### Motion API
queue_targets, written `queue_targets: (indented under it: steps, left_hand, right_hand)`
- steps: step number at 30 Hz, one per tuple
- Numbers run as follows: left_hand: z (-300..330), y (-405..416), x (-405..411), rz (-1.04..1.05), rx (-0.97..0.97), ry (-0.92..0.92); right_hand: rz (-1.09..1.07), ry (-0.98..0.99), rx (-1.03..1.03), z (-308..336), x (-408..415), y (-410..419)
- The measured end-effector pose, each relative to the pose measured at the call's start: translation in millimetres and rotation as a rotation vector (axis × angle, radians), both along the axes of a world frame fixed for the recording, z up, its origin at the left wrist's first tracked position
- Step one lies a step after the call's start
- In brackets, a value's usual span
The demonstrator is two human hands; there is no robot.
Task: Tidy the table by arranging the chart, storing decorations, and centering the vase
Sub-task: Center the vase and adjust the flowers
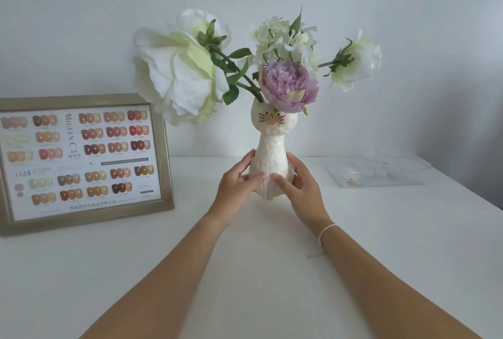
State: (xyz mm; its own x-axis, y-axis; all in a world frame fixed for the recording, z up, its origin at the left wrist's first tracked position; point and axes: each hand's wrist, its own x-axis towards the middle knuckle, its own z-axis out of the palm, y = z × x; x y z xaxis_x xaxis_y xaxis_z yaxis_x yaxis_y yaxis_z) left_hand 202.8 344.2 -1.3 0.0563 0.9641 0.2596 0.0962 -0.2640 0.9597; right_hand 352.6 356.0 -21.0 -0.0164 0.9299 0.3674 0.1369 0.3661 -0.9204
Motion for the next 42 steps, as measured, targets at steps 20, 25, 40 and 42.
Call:
queue_targets:
  steps: [20,25,40,42]
  left_hand:
    - [-19.3,42.2,10.5,0.054,0.002,-0.027]
    - [-22.7,43.2,11.5,0.053,0.001,-0.017]
    - [-28.3,41.4,10.4,0.041,0.010,-0.029]
    - [-27.9,38.7,9.2,0.050,0.008,-0.025]
  right_hand:
    - [0.036,0.018,-0.048,-6.3,5.6,42.3]
    - [0.033,0.021,-0.054,-6.5,5.2,45.0]
    - [0.032,0.033,-0.055,-7.3,2.6,44.3]
    - [0.034,0.038,-0.054,-7.5,2.3,44.2]
